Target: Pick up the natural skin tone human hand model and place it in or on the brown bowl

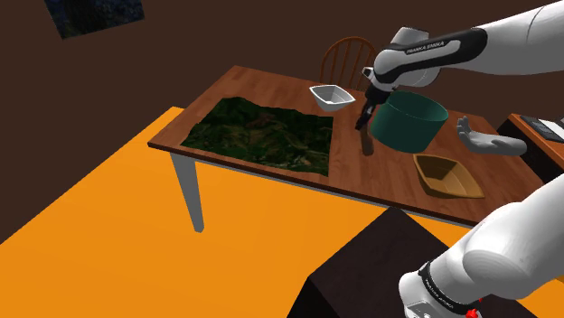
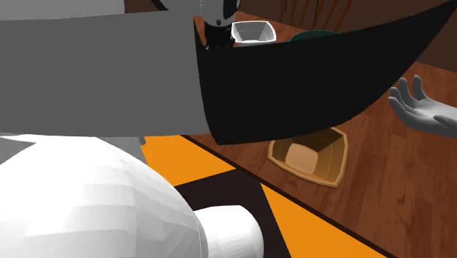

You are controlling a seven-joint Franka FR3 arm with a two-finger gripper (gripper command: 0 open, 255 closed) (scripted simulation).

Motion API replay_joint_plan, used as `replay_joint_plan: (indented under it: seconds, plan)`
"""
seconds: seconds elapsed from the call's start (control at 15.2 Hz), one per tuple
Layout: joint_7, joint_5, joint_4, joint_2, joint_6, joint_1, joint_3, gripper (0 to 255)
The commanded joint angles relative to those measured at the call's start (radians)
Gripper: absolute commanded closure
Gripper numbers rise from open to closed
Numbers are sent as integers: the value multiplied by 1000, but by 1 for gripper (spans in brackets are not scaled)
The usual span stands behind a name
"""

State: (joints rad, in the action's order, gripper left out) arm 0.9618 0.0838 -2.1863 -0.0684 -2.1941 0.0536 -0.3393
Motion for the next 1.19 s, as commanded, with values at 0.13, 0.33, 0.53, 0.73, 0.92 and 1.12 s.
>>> replay_joint_plan:
  seconds: [0.13,0.33,0.53,0.73,0.92,1.12]
  plan:
    - [36,-45,-113,-111,-7,35,-29,255]
    - [68,-85,-190,-195,-2,70,-53,255]
    - [103,-127,-256,-277,11,111,-79,255]
    - [142,-171,-313,-354,30,157,-108,255]
    - [187,-216,-358,-426,55,208,-140,255]
    - [239,-261,-392,-491,84,261,-176,255]
